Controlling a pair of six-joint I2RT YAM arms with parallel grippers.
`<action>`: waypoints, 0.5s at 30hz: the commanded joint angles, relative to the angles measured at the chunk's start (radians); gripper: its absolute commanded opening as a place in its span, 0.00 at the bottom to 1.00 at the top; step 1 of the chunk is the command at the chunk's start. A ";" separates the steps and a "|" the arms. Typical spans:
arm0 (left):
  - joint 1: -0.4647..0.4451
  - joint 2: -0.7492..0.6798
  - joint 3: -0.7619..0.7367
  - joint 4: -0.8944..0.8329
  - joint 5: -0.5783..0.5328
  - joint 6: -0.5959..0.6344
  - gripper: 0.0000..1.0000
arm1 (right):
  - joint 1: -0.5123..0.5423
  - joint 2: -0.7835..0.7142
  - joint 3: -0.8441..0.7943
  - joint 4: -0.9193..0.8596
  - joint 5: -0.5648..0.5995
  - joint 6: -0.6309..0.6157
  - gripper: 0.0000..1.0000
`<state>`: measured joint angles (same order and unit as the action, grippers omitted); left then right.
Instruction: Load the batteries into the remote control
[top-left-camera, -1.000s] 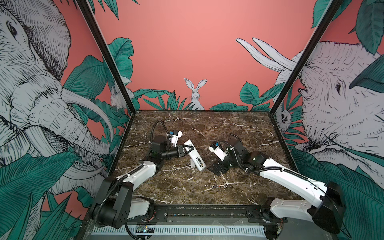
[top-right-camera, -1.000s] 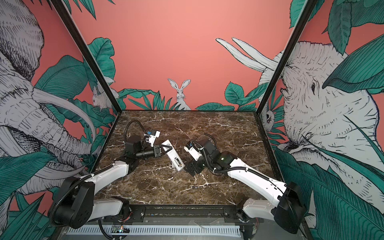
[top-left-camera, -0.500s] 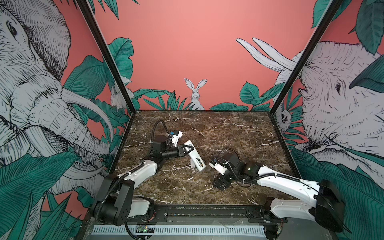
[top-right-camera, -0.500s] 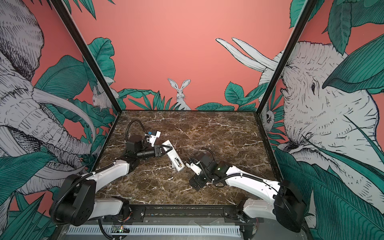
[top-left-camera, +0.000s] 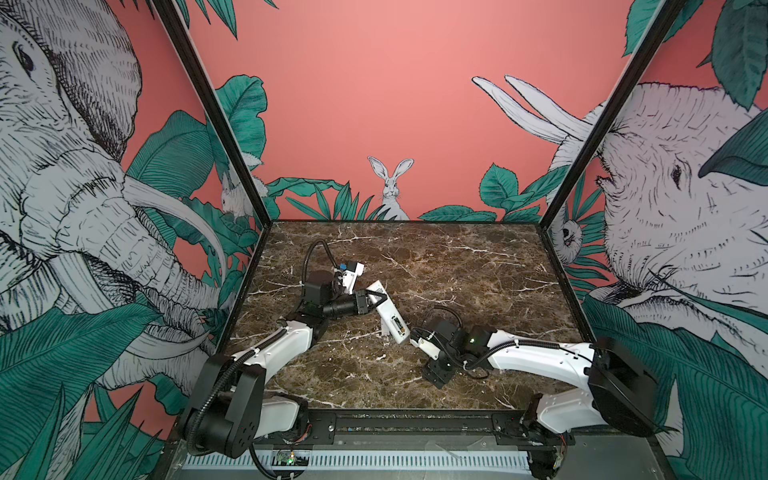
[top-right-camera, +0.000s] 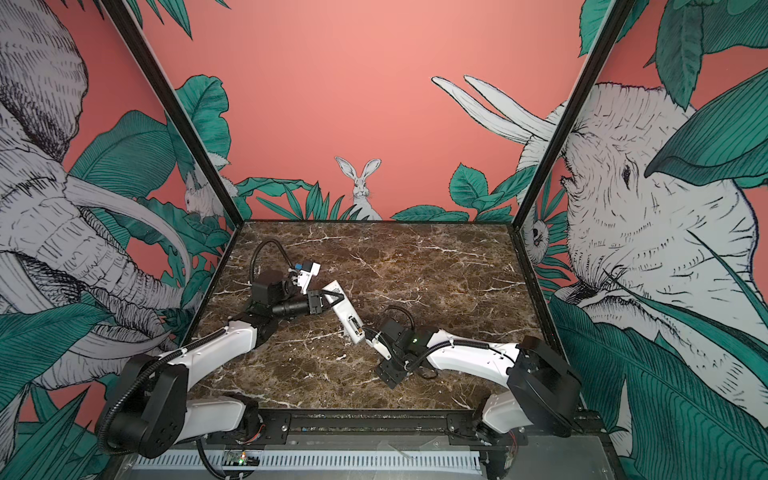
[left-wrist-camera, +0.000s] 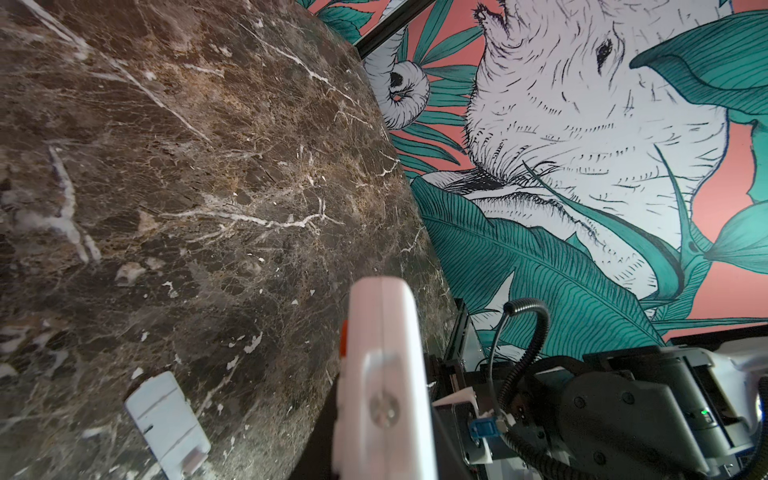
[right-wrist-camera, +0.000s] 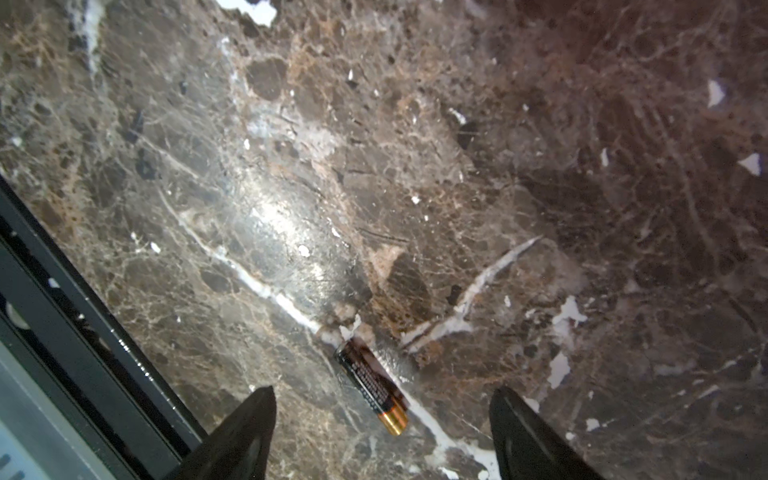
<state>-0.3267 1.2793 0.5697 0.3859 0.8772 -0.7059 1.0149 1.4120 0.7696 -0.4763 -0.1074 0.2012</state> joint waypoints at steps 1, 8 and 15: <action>0.012 -0.028 0.005 -0.024 -0.014 0.017 0.00 | 0.008 -0.036 -0.006 0.003 0.052 0.139 0.81; 0.081 -0.041 -0.017 -0.057 -0.046 0.001 0.00 | 0.016 -0.013 0.043 -0.225 0.097 0.584 0.85; 0.103 -0.063 -0.028 -0.030 -0.047 -0.014 0.00 | 0.064 -0.016 0.017 -0.181 0.012 0.838 0.87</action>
<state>-0.2287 1.2587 0.5518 0.3336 0.8253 -0.7139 1.0637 1.3941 0.7967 -0.6529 -0.0647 0.8425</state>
